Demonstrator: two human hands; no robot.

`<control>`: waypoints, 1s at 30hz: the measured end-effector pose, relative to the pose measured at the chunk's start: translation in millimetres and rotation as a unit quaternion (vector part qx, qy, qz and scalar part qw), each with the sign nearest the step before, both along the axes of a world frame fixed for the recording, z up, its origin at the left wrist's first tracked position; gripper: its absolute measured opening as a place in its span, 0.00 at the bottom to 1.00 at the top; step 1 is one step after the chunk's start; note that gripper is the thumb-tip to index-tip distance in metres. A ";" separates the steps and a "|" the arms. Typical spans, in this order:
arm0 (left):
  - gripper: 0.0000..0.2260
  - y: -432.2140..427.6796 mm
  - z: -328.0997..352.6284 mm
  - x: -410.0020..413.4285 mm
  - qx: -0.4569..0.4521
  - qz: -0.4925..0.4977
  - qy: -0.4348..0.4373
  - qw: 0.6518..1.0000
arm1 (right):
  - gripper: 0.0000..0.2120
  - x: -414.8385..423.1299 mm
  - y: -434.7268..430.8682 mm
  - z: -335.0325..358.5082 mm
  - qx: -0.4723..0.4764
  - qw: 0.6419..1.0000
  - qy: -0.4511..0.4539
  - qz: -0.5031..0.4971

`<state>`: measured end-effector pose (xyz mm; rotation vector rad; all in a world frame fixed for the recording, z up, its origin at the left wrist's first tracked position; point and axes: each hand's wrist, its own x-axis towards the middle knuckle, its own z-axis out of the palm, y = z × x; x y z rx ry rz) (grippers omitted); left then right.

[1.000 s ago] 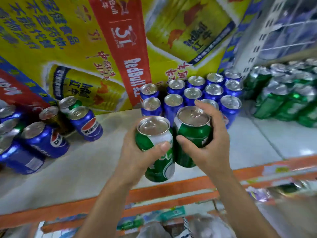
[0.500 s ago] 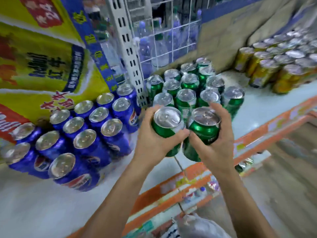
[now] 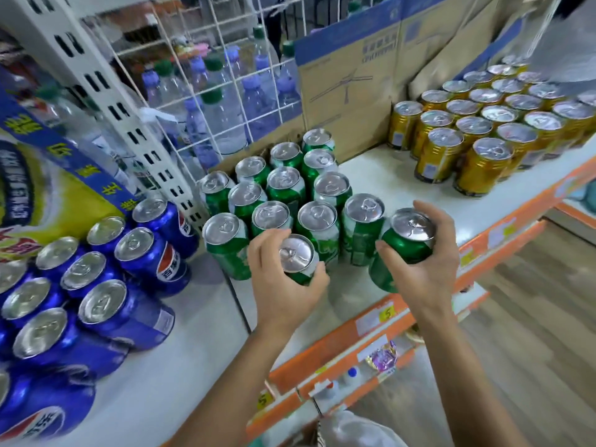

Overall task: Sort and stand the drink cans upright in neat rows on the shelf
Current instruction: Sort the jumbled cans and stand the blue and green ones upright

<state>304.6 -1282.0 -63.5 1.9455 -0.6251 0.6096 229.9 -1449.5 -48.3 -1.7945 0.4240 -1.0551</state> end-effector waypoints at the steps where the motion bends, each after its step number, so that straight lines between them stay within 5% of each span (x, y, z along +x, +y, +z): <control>1: 0.20 -0.5 -3.9 2.7 0.000 -0.001 -0.029 1.000 | 0.28 -0.5 -1.7 -0.5 -0.006 1.000 0.000 0.012; 10: 0.14 -4.6 -14.2 17.1 0.024 0.047 -0.176 0.983 | 0.22 31.5 -44.9 -9.3 -0.054 0.998 -0.009 -0.037; 18: 0.13 -6.6 -11.3 16.5 0.013 0.016 -0.181 0.983 | 0.03 83.1 -50.7 2.4 -0.006 0.995 -0.019 0.095; 24: 0.13 -7.2 -8.1 15.9 0.011 0.015 -0.175 0.984 | 0.19 94.1 -61.7 9.5 0.172 0.963 0.077 0.195; 30: 0.16 2.4 -2.0 10.0 0.065 0.012 -0.116 0.991 | 0.20 80.5 -51.9 29.3 -0.033 0.972 0.194 0.129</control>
